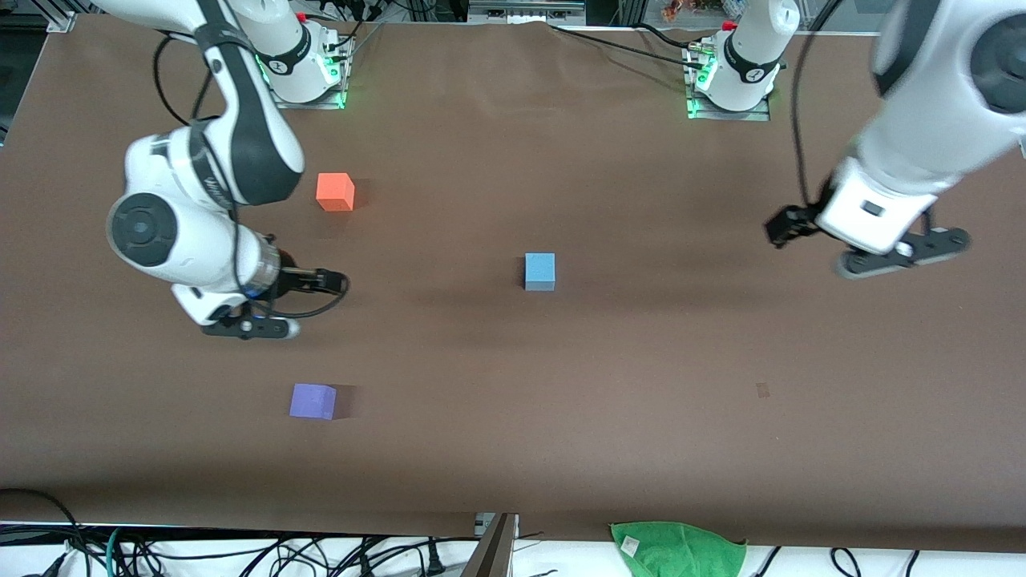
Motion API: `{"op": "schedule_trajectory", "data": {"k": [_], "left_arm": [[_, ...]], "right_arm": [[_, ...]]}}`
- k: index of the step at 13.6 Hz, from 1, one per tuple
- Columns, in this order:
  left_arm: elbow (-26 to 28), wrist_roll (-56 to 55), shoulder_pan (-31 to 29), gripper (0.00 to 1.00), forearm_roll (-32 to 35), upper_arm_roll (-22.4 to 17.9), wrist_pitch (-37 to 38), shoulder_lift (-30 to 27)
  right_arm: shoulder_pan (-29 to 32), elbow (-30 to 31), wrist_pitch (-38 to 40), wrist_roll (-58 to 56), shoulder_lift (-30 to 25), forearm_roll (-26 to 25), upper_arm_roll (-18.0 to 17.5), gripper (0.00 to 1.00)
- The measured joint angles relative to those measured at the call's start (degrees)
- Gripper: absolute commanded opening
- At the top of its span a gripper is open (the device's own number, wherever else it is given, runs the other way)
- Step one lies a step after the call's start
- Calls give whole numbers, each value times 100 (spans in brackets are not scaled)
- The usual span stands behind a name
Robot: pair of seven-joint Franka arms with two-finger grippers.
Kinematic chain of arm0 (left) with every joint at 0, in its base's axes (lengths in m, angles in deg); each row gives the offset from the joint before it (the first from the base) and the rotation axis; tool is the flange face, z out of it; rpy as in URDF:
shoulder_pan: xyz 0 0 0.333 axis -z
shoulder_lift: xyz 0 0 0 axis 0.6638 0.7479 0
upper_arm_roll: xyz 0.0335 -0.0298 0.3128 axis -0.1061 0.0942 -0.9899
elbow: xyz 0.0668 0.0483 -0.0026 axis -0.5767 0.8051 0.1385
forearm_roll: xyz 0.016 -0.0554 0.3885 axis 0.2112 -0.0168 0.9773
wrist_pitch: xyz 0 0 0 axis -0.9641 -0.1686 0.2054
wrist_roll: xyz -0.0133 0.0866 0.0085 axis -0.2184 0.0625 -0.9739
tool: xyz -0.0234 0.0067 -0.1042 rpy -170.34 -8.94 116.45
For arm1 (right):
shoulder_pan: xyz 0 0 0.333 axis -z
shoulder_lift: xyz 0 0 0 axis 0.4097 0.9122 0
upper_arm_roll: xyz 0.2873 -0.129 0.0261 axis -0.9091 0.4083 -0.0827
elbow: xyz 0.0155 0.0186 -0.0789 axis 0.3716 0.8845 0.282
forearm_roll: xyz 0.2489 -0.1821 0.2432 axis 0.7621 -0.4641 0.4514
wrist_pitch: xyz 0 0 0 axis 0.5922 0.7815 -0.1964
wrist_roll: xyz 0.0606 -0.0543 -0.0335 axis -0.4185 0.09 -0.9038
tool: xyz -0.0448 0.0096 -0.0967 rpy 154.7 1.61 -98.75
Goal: Place blue block between orange and purple blocks
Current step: 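Lower the right gripper onto the blue cube while the left gripper withdraws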
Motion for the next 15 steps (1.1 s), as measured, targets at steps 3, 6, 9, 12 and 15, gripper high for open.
{"op": "schedule_trajectory", "data": {"k": [3, 6, 9, 12, 15], "left_arm": [[71, 1016, -563, 100, -467, 4, -1, 12], [342, 1267, -682, 100, -508, 13, -249, -293], [1303, 1269, -227, 100, -508, -262, -891, -1090], [1648, 1269, 731, 100, -495, -1161, -1007, -1389], [1659, 1278, 802, 100, -495, -1272, -1027, -1381]], "right_arm": [[-580, 0, -762, 766, 321, 148, -65, 100], [-1318, -3, -1443, 1821, 758, 149, -106, 100], [-2057, -16, -2119, 2282, 1086, 109, -114, 100], [-2509, -268, -2362, 2566, 1389, -164, -106, 100], [-2751, -632, -2438, 2873, 1764, -536, -106, 100]]}}
